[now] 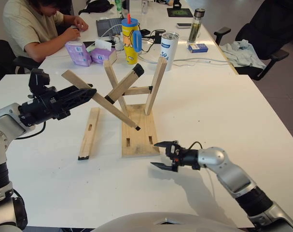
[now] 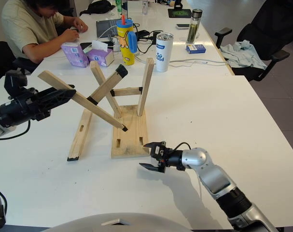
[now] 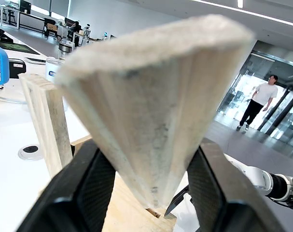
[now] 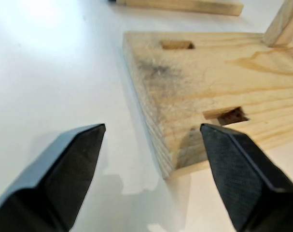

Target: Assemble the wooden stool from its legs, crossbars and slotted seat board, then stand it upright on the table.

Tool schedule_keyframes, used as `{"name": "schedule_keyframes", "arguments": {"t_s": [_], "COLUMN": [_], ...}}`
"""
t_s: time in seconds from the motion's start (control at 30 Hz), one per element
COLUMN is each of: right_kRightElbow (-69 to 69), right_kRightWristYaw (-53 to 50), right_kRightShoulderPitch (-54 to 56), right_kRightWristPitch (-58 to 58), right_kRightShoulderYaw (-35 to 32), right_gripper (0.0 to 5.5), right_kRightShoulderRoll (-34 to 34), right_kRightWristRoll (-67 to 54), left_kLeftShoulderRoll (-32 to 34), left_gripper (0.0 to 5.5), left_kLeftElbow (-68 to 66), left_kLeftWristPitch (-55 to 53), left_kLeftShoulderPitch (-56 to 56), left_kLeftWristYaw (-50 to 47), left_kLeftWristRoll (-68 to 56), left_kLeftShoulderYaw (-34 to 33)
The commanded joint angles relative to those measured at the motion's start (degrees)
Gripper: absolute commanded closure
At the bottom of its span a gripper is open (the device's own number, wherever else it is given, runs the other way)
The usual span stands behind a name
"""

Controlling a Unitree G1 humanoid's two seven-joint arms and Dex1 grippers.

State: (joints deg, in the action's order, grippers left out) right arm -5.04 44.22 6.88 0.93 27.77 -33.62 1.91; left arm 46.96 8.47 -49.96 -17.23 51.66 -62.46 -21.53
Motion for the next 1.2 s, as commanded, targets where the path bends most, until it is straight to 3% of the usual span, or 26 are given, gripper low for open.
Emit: {"name": "schedule_keyframes", "arguments": {"t_s": [0.03, 0.3, 0.47, 0.93, 1.2], "right_kRightElbow": [7.73, 10.24, 10.91, 11.20, 10.85], "right_kRightWristYaw": [-2.64, -0.41, 2.06, 4.66, 4.80], "right_kRightShoulderPitch": [3.26, 5.08, 4.72, 3.26, 2.98], "right_kRightWristPitch": [-5.27, -6.36, -5.22, -2.15, -1.14], "right_kRightShoulderYaw": [-1.67, -3.48, -3.07, -1.99, -0.66], "right_gripper": [1.84, 1.84, 1.84, 1.84, 1.84], "right_kRightShoulderRoll": [2.01, 3.22, 3.84, 4.36, 4.56], "right_kRightWristRoll": [3.19, 2.27, 1.93, 2.31, 3.54], "left_kLeftShoulderRoll": [0.88, -1.15, -1.35, 4.55, 4.69], "left_gripper": [3.41, 3.41, 3.41, 3.41, 3.41], "left_kLeftElbow": [1.61, 4.07, 2.30, -4.17, -3.47], "left_kLeftWristPitch": [2.73, 8.25, 13.19, 17.84, 25.46], "left_kLeftShoulderPitch": [1.58, 4.51, 3.45, -3.29, -4.17], "left_kLeftWristYaw": [2.11, 4.72, 8.27, 16.68, 18.56], "left_kLeftWristRoll": [4.21, 11.26, 18.25, 26.35, 37.30], "left_kLeftShoulderYaw": [1.15, 5.58, 12.01, 17.41, 27.46]}}
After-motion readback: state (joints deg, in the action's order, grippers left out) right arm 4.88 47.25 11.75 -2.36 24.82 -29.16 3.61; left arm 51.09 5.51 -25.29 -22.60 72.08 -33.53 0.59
